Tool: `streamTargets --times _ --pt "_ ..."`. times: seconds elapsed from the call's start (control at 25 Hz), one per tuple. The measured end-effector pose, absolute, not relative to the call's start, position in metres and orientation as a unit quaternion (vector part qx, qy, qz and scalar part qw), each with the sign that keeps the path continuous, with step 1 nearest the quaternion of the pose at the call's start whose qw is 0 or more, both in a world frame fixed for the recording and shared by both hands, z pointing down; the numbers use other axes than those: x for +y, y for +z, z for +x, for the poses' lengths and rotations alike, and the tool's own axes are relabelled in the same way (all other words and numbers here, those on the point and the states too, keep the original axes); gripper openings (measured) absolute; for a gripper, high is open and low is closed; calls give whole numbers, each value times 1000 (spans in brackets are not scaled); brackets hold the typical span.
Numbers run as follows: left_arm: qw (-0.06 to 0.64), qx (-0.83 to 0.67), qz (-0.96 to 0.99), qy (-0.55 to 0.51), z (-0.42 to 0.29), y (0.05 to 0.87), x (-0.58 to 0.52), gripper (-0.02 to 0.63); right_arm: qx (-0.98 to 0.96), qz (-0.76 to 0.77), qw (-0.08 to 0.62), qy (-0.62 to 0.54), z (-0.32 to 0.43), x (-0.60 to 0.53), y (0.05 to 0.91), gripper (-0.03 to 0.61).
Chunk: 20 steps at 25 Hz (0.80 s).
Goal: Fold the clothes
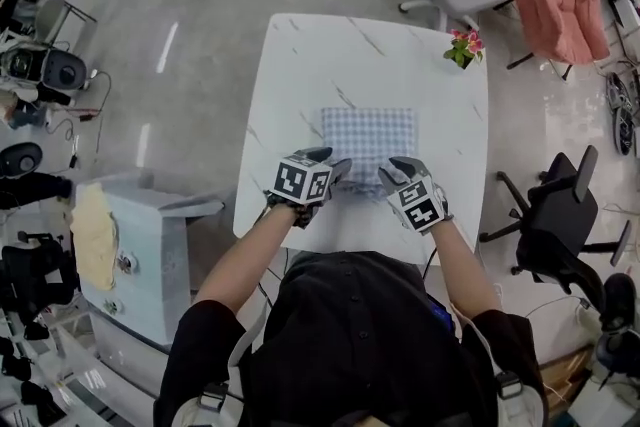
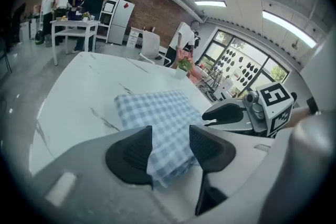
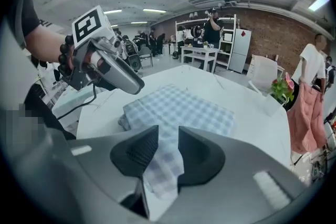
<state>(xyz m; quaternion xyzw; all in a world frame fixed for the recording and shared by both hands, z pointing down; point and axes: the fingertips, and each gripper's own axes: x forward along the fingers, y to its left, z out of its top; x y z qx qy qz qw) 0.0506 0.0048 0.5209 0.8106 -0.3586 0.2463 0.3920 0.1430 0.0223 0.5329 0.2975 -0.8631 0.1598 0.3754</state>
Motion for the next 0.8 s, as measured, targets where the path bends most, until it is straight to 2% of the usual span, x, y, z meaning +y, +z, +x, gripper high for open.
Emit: streamTargets --times 0.4,0.68,0.8 --pt "353 -371 829 224 36 526 5 183 -842 304 403 187 177 44 571 123" --pt "339 -372 841 197 34 514 0 175 -855 320 367 176 176 33 543 123" --pt "330 -376 847 182 29 501 -4 150 -861 344 337 166 181 20 524 111"
